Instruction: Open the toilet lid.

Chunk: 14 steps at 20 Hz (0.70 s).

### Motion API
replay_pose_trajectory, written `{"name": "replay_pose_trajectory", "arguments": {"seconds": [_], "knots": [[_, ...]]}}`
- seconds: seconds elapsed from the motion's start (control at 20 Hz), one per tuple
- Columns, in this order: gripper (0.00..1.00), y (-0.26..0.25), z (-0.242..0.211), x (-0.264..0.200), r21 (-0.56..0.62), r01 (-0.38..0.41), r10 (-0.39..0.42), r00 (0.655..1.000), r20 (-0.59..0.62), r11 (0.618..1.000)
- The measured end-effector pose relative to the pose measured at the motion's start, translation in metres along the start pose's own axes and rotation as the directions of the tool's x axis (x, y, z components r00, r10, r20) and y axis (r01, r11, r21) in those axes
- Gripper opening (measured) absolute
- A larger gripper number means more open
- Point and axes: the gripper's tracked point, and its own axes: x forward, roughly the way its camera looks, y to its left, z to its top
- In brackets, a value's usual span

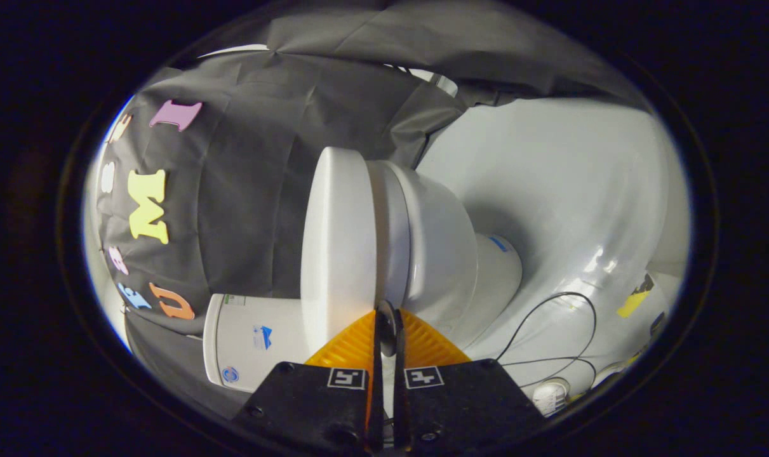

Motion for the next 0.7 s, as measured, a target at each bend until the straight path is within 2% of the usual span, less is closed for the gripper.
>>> {"name": "replay_pose_trajectory", "arguments": {"seconds": [0.2, 0.4, 0.55, 0.7], "knots": [[0.09, 0.004, -0.001, -0.001, 0.088, 0.011, -0.009, 1.000, -0.020, 0.996], [0.07, 0.010, -0.003, -0.002, 0.009, 0.052, -0.052, 0.999, 0.001, 0.999], [0.05, 0.020, 0.001, -0.008, 0.013, 0.022, -0.023, 1.000, 0.015, 1.000], [0.04, 0.028, -0.001, -0.011, -0.026, 0.030, -0.029, 0.999, 0.035, 0.999]]}}
